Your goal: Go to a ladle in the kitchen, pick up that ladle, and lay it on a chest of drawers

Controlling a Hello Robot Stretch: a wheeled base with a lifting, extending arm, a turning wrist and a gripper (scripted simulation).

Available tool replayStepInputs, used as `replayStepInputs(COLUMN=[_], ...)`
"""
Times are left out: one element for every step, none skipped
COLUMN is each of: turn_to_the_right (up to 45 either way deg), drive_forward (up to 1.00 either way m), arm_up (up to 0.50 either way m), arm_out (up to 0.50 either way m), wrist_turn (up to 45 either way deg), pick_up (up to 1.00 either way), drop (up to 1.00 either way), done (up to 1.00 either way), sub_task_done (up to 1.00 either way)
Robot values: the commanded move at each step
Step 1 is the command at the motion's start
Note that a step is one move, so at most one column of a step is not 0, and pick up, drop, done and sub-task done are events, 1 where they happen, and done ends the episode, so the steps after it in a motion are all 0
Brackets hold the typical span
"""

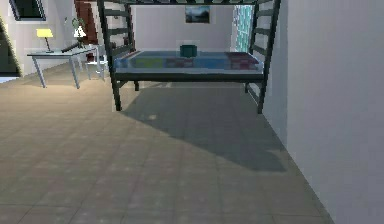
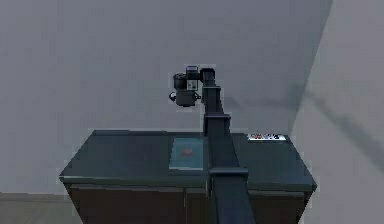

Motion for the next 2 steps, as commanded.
replayStepInputs(turn_to_the_right=[0.0,0.0], drive_forward=[0.00,0.00], arm_up=[0.00,0.08], arm_out=[0.00,0.00], wrist_turn=[0.0,0.0], pick_up=[0.00,0.00], drop=[1.00,0.00], done=[0.00,0.00], sub_task_done=[0.00,0.00])
